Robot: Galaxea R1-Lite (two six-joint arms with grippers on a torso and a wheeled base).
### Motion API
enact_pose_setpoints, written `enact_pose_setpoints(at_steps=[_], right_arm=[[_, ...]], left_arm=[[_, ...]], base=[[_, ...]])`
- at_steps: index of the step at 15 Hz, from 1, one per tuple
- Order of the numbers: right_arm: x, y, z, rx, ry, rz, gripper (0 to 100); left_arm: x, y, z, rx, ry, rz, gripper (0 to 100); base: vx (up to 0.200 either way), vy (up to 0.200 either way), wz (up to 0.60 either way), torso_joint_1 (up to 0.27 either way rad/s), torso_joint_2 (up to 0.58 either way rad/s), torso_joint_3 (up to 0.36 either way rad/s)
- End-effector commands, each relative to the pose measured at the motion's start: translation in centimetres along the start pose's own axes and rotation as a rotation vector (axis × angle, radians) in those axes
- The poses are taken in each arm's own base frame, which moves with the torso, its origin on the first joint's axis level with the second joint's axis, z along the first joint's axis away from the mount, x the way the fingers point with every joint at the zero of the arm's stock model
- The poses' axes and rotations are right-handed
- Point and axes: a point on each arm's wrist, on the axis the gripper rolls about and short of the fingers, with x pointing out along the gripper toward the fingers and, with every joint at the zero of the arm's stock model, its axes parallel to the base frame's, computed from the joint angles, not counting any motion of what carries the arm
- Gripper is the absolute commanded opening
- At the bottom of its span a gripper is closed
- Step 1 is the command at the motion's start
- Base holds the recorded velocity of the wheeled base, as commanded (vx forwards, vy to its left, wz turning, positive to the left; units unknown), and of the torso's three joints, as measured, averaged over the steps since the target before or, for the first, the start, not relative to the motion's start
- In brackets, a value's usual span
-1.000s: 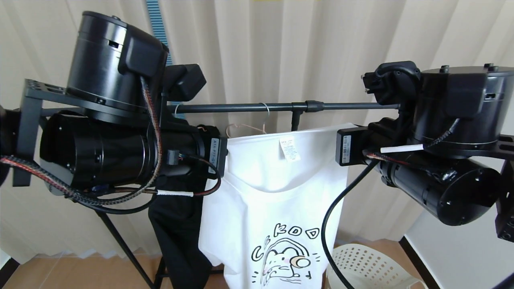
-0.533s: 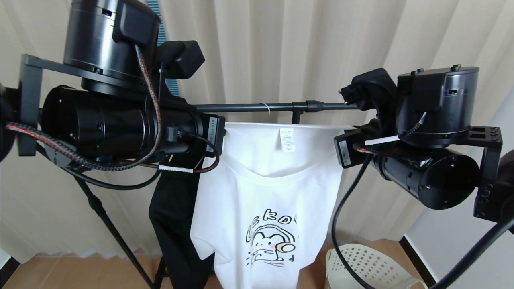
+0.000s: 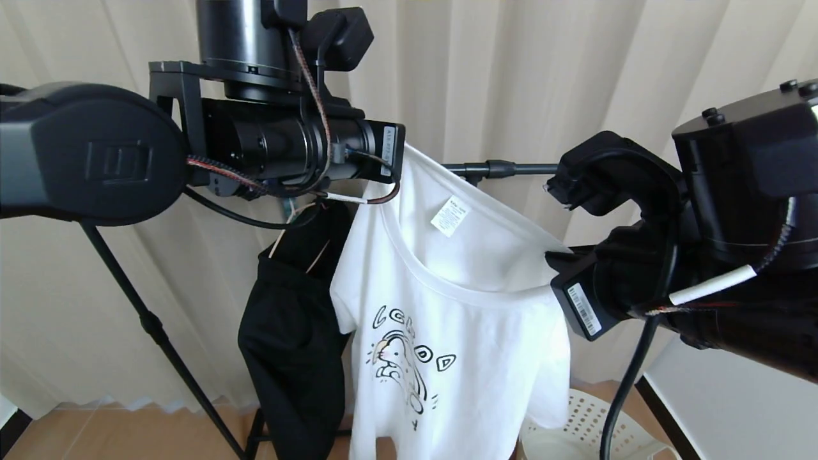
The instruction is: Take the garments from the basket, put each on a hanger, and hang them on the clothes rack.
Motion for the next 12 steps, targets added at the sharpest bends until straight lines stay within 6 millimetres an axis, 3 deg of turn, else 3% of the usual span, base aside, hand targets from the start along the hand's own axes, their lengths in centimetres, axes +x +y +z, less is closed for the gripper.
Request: enact_pose_setpoints(at_steps=[1, 6, 7, 9, 12], right_arm=[[-1.8, 1.9, 0.1, 0.013, -0.026, 0.109, 0], [-3.8, 6.0, 0.6, 0.097, -0.039, 0.252, 0], [-3.9, 6.5, 0.7, 0.108, -0.04, 0.262, 0], [-3.7, 9.2, 1.8, 0.214, -0.027, 0.305, 0], [-3.5, 10.4, 2.5, 0.296, -0.018, 0.322, 0]], left_arm=[[1.6, -0.3, 0.2, -0.003, -0.015, -0.051, 0], [1.8, -0.9, 1.9, -0.003, -0.082, -0.178, 0], [1.8, -0.9, 2.0, -0.003, -0.083, -0.181, 0], [2.2, -1.5, 1.9, 0.0, -0.09, -0.196, 0], [2.6, -2.2, 1.7, -0.001, -0.109, -0.21, 0]], base=[[0.0, 0.0, 0.0, 0.0, 0.0, 0.0], [0.0, 0.0, 0.0, 0.0, 0.0, 0.0], [0.0, 0.0, 0.0, 0.0, 0.0, 0.0], [0.0, 0.0, 0.0, 0.0, 0.0, 0.0], [0.0, 0.0, 0.0, 0.0, 0.0, 0.0]])
